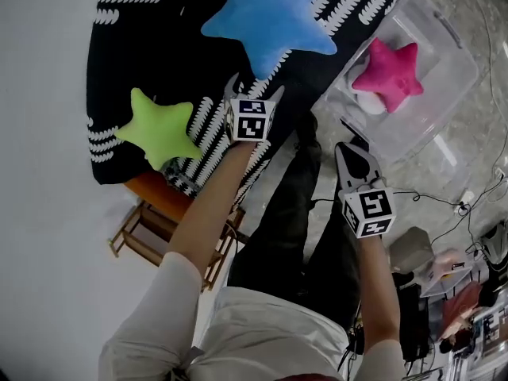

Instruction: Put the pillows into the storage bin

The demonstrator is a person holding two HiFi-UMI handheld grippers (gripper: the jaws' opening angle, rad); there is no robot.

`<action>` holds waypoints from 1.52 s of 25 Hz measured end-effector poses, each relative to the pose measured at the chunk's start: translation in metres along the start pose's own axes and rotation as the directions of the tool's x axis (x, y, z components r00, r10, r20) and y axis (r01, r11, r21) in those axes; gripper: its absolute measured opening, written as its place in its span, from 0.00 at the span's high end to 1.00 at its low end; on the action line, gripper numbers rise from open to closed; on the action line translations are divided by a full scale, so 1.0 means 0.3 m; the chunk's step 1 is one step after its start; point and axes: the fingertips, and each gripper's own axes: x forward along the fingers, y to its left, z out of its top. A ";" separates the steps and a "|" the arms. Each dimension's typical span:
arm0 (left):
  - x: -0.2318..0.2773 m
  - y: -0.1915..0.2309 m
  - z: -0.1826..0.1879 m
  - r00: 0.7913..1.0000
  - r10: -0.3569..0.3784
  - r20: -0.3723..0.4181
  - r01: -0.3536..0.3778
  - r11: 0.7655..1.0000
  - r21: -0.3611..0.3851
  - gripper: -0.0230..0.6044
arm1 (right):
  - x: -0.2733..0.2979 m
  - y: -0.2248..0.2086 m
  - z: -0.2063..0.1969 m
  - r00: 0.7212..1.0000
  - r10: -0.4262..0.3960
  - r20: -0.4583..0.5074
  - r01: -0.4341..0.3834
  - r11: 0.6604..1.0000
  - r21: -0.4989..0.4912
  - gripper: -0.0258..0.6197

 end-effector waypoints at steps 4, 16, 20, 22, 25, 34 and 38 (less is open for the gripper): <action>0.097 0.057 0.011 1.000 0.000 -0.012 -0.001 0.999 -0.048 0.24 | 0.054 -0.010 -0.008 1.000 -0.010 0.004 0.010 0.999 0.033 0.96; 0.377 0.118 0.048 0.985 0.032 -0.168 -0.045 0.996 -0.072 0.25 | 0.042 -0.122 -0.075 0.998 -0.064 -0.019 0.065 0.996 0.067 0.96; 0.346 0.111 0.075 0.989 0.071 -0.130 -0.072 0.997 0.000 0.55 | -0.003 -0.184 -0.113 0.996 -0.093 -0.015 0.094 0.991 0.100 0.96; 0.320 0.106 0.100 0.991 0.090 -0.098 -0.087 0.996 0.035 0.61 | -0.018 -0.194 -0.126 0.995 -0.097 -0.012 0.098 0.990 0.103 0.96; 0.280 0.101 0.150 0.992 0.102 -0.069 -0.099 0.994 0.051 0.64 | -0.039 -0.188 -0.128 0.996 -0.090 -0.003 0.090 0.992 0.092 0.96; 0.126 -0.083 0.257 0.998 0.062 0.013 -0.063 0.979 0.192 0.66 | -0.166 -0.192 -0.145 0.997 -0.072 0.040 0.069 0.996 0.063 0.96; 0.082 -0.280 0.247 1.000 0.002 0.017 -0.006 0.959 0.283 0.66 | -0.256 -0.229 -0.206 0.996 -0.080 0.050 0.077 0.995 0.066 0.96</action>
